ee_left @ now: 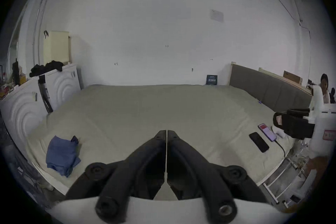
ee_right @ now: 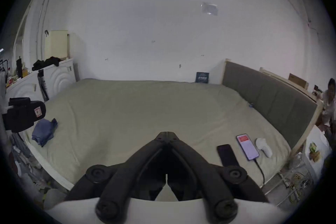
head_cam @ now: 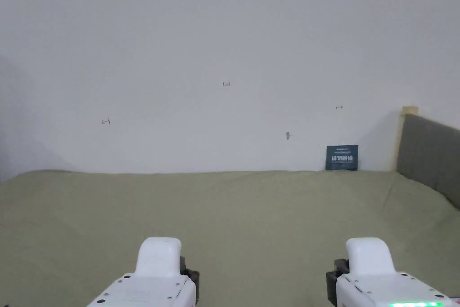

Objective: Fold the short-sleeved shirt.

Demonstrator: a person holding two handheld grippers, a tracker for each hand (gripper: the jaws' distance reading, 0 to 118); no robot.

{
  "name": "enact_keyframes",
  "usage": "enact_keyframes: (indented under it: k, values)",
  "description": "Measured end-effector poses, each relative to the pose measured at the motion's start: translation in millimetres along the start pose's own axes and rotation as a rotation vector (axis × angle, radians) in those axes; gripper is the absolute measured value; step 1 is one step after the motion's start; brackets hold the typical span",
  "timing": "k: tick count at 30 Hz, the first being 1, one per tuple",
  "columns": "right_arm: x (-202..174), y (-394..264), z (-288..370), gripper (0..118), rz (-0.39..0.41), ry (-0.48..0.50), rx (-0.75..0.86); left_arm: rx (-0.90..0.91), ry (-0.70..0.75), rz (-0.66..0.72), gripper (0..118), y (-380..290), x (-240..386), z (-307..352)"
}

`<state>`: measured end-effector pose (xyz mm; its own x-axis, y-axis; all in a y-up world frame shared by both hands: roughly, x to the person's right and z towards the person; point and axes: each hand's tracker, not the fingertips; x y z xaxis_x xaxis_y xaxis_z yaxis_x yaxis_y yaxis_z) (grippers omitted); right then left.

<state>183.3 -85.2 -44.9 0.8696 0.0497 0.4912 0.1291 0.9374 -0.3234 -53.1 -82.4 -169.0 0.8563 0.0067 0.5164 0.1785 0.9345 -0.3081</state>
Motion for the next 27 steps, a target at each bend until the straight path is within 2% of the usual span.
enact_keyframes:
  k: [3, 8, 18, 21, 22, 24, 25, 26, 27]
  values:
    - [-6.2, -3.3, 9.9, 1, 0.005, -0.065, 0.032, 0.033, 0.056, -0.007, 0, -3.9, 1.6, 6.4]
    - [-17.6, -10.1, 18.7, 1, 0.013, -0.088, 0.050, 0.065, 0.085, -0.004, 0, -2.7, 4.3, 19.5]
    - [-23.6, -17.7, 18.2, 2, 0.003, -0.069, 0.019, 0.084, 0.105, 0.000, 0, -5.9, -0.4, 28.2]
    - [-24.3, -13.6, 21.5, 4, 0.006, -0.070, 0.033, 0.097, 0.091, 0.014, 5, -3.9, -5.3, 31.1]
    - [-23.8, -12.4, 22.6, 23, 0.004, -0.072, 0.041, 0.108, 0.092, 0.016, 26, -2.5, -6.1, 32.4]
    - [-21.2, -9.4, 21.6, 85, -0.002, -0.063, 0.050, 0.123, 0.111, 0.008, 79, 1.6, -8.7, 33.4]
    - [-21.4, -9.7, 22.4, 105, -0.008, -0.061, 0.054, 0.128, 0.122, 0.007, 102, 3.0, -9.9, 33.4]
    - [-20.9, -9.3, 24.8, 105, -0.015, -0.056, 0.080, 0.135, 0.124, 0.008, 110, 4.6, -11.5, 34.7]
    - [-20.1, -8.3, 26.4, 105, -0.016, -0.053, 0.089, 0.143, 0.122, 0.012, 112, 5.9, -13.3, 36.5]
